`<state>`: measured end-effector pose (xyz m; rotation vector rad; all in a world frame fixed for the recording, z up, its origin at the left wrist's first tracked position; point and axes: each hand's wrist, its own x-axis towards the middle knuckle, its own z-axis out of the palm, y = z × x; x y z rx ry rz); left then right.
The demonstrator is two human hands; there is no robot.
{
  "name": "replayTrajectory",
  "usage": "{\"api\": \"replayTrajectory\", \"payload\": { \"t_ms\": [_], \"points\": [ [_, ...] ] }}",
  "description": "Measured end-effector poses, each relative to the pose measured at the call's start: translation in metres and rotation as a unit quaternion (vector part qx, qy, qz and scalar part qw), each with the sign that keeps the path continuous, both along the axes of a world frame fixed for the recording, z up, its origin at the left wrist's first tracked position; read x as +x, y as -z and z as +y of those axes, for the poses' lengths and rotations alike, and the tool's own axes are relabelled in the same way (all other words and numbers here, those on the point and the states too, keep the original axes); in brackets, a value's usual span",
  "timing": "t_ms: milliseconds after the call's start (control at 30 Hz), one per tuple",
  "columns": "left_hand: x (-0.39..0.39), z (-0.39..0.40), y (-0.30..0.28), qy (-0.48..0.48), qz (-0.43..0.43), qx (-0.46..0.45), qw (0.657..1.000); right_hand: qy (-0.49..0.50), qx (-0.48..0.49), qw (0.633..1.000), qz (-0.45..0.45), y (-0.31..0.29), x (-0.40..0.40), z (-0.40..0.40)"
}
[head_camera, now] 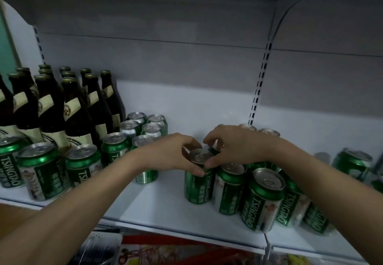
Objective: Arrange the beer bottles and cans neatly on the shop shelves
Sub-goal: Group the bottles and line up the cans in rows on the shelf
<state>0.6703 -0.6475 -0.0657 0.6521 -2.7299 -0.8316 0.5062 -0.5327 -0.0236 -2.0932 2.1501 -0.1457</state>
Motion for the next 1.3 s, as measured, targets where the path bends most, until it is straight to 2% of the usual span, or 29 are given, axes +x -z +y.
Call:
{"api": "replayTrajectory", "payload": {
  "t_ms": [133, 300, 567, 700, 867, 1000, 1067, 1133, 1200, 1300],
  "points": [
    [0.004, 0.004, 0.0, -0.008, 0.023, 0.008, 1.0, -0.017, -0.019, 1.0, 0.001, 0.007, 0.008, -0.002],
    [0.023, 0.002, -0.014, -0.015, 0.009, -0.023, 1.0, -0.028, -0.05, 0.998, 0.003, 0.005, 0.031, -0.005],
    [0.083, -0.01, -0.029, -0.046, -0.034, -0.087, 0.995, -0.059, -0.044, 0.974, -0.215, 0.016, 0.082, -0.027],
    [0.104, -0.015, -0.03, -0.063, -0.056, -0.106, 0.991, -0.056, -0.046, 0.961, -0.267, 0.027, 0.107, -0.041],
    [0.123, -0.025, -0.029, -0.096, -0.1, -0.11, 0.984, -0.049, -0.076, 0.956, -0.278, 0.037, 0.131, -0.053],
    [0.125, -0.024, -0.032, -0.101, -0.123, -0.111, 0.981, -0.075, -0.083, 0.962, -0.249, 0.035, 0.13, -0.048],
    [0.116, -0.017, -0.038, -0.103, -0.097, -0.136, 0.981, -0.071, -0.089, 0.964, -0.241, 0.027, 0.118, -0.043],
    [0.101, -0.006, -0.044, -0.096, -0.026, -0.138, 0.985, -0.041, -0.112, 0.968, -0.223, 0.014, 0.096, -0.038],
    [0.078, 0.001, -0.042, -0.089, 0.037, -0.111, 0.989, -0.006, -0.134, 0.968, -0.21, -0.002, 0.068, -0.031],
    [0.037, 0.005, -0.026, -0.062, 0.062, -0.066, 0.994, 0.06, -0.143, 0.975, -0.162, -0.019, 0.023, -0.021]
  ]
}}
